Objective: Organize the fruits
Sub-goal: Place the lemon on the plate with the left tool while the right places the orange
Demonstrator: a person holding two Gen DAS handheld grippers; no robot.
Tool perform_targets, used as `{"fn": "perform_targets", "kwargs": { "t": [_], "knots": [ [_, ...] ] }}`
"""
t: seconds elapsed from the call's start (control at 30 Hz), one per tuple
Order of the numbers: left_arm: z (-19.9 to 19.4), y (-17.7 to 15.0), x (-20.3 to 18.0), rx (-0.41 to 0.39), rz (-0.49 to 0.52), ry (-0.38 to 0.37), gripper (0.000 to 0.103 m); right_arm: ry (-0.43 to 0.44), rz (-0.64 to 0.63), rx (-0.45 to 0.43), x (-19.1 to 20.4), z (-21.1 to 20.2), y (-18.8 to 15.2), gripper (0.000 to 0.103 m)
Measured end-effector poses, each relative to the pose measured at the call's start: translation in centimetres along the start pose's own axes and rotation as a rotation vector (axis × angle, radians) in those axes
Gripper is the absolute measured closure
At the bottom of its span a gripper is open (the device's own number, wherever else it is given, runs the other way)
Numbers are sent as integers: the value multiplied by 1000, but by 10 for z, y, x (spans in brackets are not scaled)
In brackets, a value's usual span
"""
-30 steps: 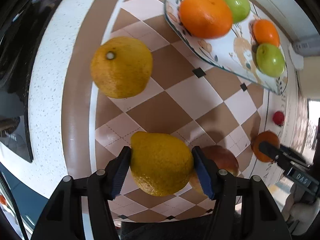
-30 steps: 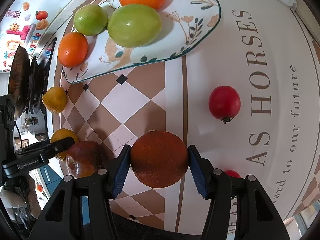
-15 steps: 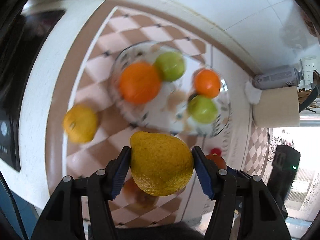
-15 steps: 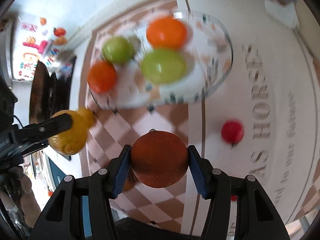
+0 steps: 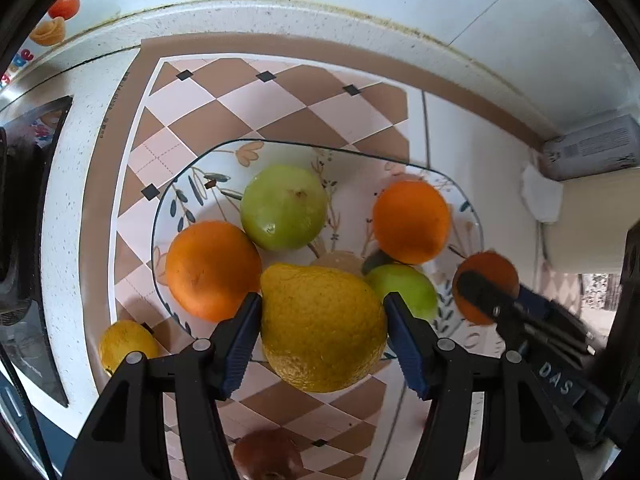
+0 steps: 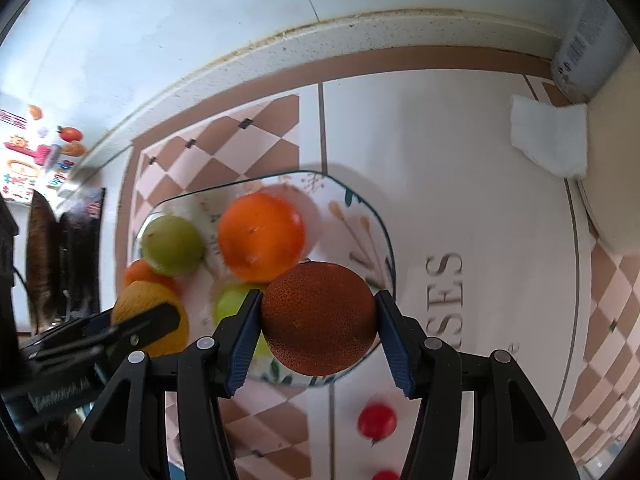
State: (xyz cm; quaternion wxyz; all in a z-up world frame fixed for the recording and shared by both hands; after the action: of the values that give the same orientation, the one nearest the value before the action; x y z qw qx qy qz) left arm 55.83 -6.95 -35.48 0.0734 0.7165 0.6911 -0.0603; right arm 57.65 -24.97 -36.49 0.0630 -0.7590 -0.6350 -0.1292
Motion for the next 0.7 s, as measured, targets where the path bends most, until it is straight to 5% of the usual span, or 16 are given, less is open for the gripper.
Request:
{"fn": "perform_targets", "kwargs": {
  "t": [0.33,0.4,0.47,0.53,0.7],
  "knots": [
    [15,7,-6,26,32,44,42,-44,-14,45,1,25,10,44],
    [12,10,-6,19,38,53,24,-44,-16,52,1,28,10,43],
    [8,13,-7,3,44,66,18,-42,-18,52,0,28,10,39],
    [4,13,-6,-10,41,77,18,-63,-28,37,2,23,9,20],
    [-11,7,4,-48,49,139,18,-107,-50,-2,2,4,4,11]
  ]
}}
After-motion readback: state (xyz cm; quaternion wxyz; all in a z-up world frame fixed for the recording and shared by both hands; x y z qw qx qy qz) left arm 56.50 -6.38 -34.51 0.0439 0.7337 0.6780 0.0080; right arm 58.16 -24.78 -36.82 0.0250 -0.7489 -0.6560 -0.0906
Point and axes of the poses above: each gripper's, at about its wrist camera, not at the fingertips, and z roughly the way its jaws point, x to its left, y to its top, the point moved 6 cm from there along z, roughly the way its jaws point, and after that the axes turned 4 degrees about z, right-handed, at the moved point
